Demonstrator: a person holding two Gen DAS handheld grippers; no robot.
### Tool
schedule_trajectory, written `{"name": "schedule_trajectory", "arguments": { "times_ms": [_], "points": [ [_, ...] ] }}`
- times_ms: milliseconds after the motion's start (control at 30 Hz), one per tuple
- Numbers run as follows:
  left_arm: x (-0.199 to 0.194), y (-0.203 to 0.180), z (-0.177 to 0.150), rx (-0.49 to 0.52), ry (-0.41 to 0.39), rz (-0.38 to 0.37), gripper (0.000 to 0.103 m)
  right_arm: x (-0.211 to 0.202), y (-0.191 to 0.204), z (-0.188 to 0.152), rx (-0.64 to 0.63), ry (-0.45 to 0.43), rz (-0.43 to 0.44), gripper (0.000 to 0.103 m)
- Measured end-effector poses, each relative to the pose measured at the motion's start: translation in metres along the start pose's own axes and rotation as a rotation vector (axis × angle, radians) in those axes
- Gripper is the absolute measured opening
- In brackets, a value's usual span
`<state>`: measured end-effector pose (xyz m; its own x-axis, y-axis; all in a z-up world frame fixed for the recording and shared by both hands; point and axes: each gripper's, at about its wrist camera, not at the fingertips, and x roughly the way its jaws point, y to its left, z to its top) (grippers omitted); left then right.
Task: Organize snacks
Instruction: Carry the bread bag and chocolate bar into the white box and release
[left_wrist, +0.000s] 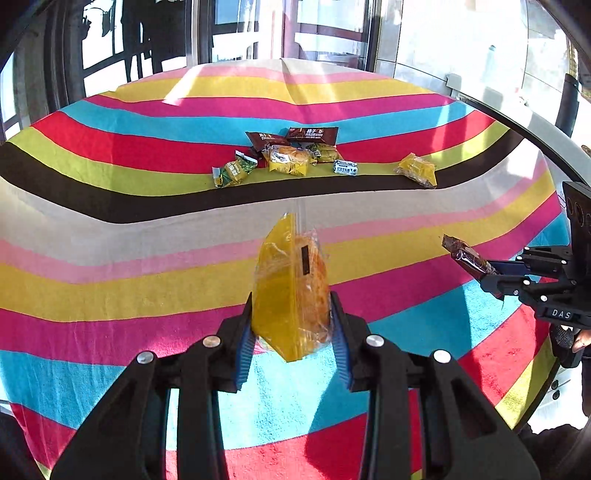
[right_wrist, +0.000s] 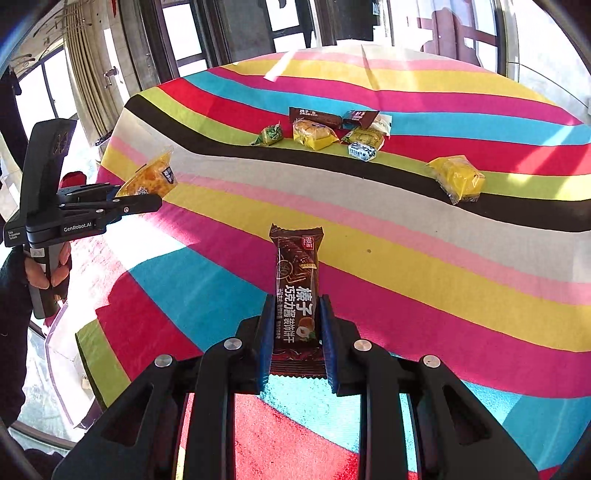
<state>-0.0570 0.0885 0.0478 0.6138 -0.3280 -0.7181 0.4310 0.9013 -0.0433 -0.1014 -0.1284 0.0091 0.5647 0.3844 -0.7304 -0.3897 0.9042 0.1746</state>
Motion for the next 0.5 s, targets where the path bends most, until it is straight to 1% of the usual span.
{"name": "schedule_trajectory", "arguments": {
  "times_ms": [267,500],
  "points": [
    [-0.03,-0.003,-0.038,-0.03,-0.017,0.017,0.037,-0.002,0.035,-0.006,-0.027,-0.001,0.056,0.024],
    [-0.049,0.001,-0.075,-0.062,0.006,0.093,0.037,0.008,0.078,-0.01,-0.088,0.018,0.117,0.024]
  ]
}}
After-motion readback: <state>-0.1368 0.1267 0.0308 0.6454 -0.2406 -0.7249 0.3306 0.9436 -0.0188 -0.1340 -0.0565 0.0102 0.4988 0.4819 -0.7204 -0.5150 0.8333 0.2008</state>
